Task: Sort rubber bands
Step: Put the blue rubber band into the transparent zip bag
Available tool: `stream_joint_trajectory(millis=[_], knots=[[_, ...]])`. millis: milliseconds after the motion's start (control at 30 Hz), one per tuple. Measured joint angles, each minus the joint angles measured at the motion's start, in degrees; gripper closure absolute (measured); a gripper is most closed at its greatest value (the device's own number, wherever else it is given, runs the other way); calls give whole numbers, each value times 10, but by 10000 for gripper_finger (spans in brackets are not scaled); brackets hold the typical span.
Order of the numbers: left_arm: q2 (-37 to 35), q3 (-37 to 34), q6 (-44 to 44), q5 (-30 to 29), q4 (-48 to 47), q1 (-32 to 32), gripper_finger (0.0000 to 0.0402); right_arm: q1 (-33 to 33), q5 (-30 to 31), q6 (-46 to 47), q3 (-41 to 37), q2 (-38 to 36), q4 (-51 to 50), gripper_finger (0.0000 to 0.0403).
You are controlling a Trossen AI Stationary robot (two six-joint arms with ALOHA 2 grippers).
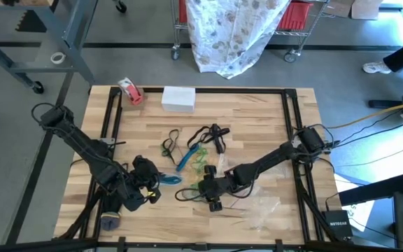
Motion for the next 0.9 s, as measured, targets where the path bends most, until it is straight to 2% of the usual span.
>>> stream_joint_trajectory(millis=[133, 367, 567, 900], knots=[[0, 0, 0, 0, 2, 0, 401, 0, -1, 1, 0, 0, 1, 224], [0, 0, 0, 0, 4, -1, 401, 0, -20, 2, 1, 25, 5, 273], [0, 0, 0, -4, 4, -1, 402, 0, -24, 3, 0, 38, -2, 297], [0, 0, 0, -6, 4, -1, 402, 0, -24, 2, 0, 26, -6, 377]])
